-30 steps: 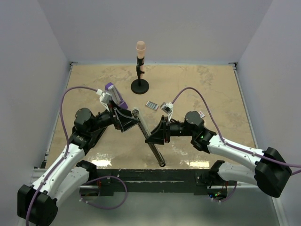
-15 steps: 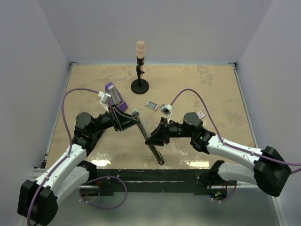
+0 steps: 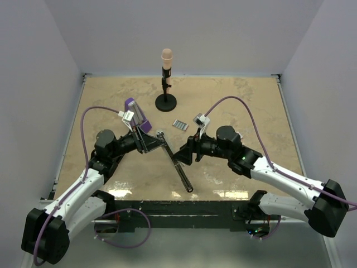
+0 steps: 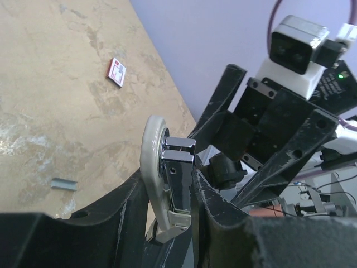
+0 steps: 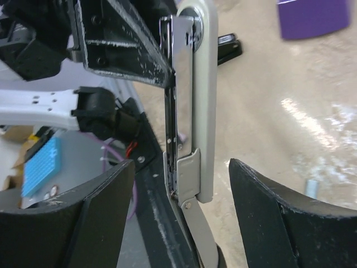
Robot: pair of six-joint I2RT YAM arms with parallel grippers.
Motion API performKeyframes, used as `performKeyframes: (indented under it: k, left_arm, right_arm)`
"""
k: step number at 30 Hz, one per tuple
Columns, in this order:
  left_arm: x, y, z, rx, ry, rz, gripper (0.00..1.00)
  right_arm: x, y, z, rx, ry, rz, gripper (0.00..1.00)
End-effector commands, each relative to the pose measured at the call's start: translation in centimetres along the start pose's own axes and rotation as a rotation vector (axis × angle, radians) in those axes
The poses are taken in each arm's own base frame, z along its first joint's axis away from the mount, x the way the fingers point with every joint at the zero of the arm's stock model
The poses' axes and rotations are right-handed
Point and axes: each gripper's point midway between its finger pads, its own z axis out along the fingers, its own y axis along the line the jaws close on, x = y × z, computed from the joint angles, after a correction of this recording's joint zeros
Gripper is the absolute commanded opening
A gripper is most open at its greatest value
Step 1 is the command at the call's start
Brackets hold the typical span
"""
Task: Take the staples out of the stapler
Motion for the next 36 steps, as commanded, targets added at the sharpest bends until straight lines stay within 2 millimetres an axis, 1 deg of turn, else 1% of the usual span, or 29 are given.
performKeyframes:
  k: [1, 2, 3, 4, 5, 7, 8, 10, 11, 13, 14, 16, 18, 22, 24, 25, 26, 28, 31, 32, 36]
  left_arm:
    - [-2.3, -1.1, 0.3, -0.008, -0.068, 0.013, 0.0]
    - [-2.3, -0.9, 0.3, -0.023, -0.065, 0.0, 0.0]
    - [-2.5, -0.7, 0.3, -0.038, -0.075, -0.006, 0.0]
    - [-2.4, -0.3, 0.3, -0.058, -0.072, -0.02, 0.0]
    - [-2.6, -0.4, 0.4, -0.063, -0.076, -0.022, 0.0]
    - [-2.6, 0.2, 0.4, -0.091, -0.08, -0.036, 0.0]
    - [-2.6, 0.4, 0.5, -0.1, -0.079, -0.042, 0.0]
    - [-2.5, 0.6, 0.5, -0.106, -0.073, -0.051, 0.0]
    - [-2.5, 0.6, 0.6, -0.106, -0.071, -0.056, 0.0]
    - [-2.5, 0.7, 0.6, -0.109, -0.069, -0.064, 0.0]
    - [-2.5, 0.7, 0.6, -0.109, -0.069, -0.065, 0.0]
    - [-2.5, 0.8, 0.6, -0.118, -0.07, -0.072, 0.0]
    - [-2.6, 0.9, 0.6, -0.126, -0.073, -0.077, 0.0]
    - [-2.5, 0.9, 0.7, -0.128, -0.061, -0.089, 0.0]
    - [-2.4, 1.0, 0.8, -0.13, -0.06, -0.103, 0.0]
    - [-2.5, 1.0, 0.8, -0.129, -0.063, -0.104, 0.0]
    - [-2.4, 1.0, 0.8, -0.129, -0.061, -0.11, 0.0]
    - [-2.4, 1.0, 0.8, -0.126, -0.06, -0.114, 0.0]
    - [-2.3, 0.7, 0.9, -0.114, -0.05, -0.122, 0.0]
    - [-2.2, 0.7, 0.9, -0.107, -0.042, -0.126, 0.0]
    - [-2.1, 0.4, 1.0, -0.091, -0.032, -0.12, 0.0]
  right_arm:
    - [-2.2, -1.5, -0.4, 0.131, -0.039, -0.076, 0.72]
    - [-2.5, -1.3, -0.3, 0.143, -0.041, -0.098, 0.7]
    - [-2.6, -1.7, -0.3, 0.176, -0.044, -0.107, 0.7]
    - [-2.0, -2.2, -0.1, 0.201, -0.02, -0.111, 0.7]
    - [-2.1, -1.4, 0.1, 0.194, -0.017, -0.135, 0.69]
    - [-1.8, -1.6, 0.6, 0.226, -0.003, -0.152, 0.69]
    - [-1.3, -0.8, 1.0, 0.214, 0.011, -0.166, 0.68]
    - [-0.8, -1.0, 1.7, 0.24, 0.026, -0.182, 0.68]
    - [-0.4, -0.7, 2.0, 0.237, 0.036, -0.189, 0.68]
    - [-0.3, -1.1, 2.3, 0.264, 0.038, -0.192, 0.66]
    - [0.1, -1.4, 2.6, 0.272, 0.051, -0.193, 0.65]
    - [0.2, -1.8, 2.7, 0.292, 0.05, -0.198, 0.6]
    - [0.7, -2.2, 2.9, 0.31, 0.065, -0.201, 0.57]
    - [1.1, -2.8, 3.0, 0.352, 0.076, -0.219, 0.55]
    - [1.3, -3.1, 3.1, 0.364, 0.082, -0.221, 0.52]
    - [1.4, -3.2, 3.0, 0.368, 0.083, -0.221, 0.5]
    - [1.4, -3.2, 3.1, 0.364, 0.08, -0.222, 0.45]
    - [1.5, -3.1, 3.2, 0.362, 0.081, -0.223, 0.4]
    - [1.7, -3.4, 3.4, 0.367, 0.08, -0.223, 0.28]
    - [1.7, -3.4, 3.5, 0.366, 0.079, -0.225, 0.19]
    - [1.8, -3.8, 3.6, 0.38, 0.073, -0.226, 0.0]
